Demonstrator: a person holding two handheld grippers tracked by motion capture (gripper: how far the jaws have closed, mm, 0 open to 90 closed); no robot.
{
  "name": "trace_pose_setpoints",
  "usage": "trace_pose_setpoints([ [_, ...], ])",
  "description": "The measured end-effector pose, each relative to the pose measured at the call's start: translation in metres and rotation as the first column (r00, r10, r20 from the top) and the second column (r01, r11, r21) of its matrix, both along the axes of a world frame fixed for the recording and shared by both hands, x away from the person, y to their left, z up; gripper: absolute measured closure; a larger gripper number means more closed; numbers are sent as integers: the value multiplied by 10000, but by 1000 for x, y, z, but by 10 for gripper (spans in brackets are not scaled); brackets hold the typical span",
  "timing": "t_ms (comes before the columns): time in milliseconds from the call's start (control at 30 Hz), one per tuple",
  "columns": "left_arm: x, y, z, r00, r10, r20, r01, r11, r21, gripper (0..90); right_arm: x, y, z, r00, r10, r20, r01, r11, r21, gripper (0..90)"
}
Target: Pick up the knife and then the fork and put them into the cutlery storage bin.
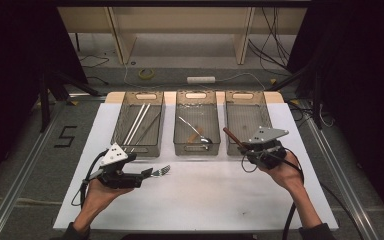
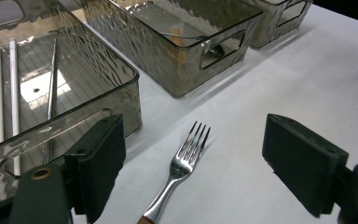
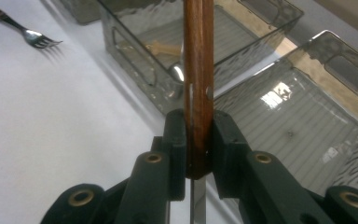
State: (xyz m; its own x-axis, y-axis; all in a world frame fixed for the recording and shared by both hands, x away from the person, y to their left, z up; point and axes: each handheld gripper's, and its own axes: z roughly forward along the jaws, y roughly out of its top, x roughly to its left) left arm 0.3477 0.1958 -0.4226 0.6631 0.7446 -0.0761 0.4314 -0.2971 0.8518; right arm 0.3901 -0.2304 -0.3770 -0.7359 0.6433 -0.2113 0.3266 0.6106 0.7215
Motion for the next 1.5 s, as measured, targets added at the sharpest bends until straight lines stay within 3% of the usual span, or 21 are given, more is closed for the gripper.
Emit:
trace_pose_setpoints([
  [333,-4,9,-6,9999,122,-122,-123,9999,-86,201,30,-2,13,9973,-386,-632,425,9971,623,781],
  [767,-8,19,-8,9991,398,-146,-398,9992,-13,202,76,5,31,9903,-1010,-958,1074,9921,646,781],
  [1133,-8,25,-10,9984,534,-206,-535,9986,-34,202,114,10,36,9787,-1681,-1181,1777,9812,756,780],
  [1500,-10,28,-10,9984,528,-184,-530,9985,-108,203,145,13,24,9579,-2435,-1522,2572,9632,782,780],
])
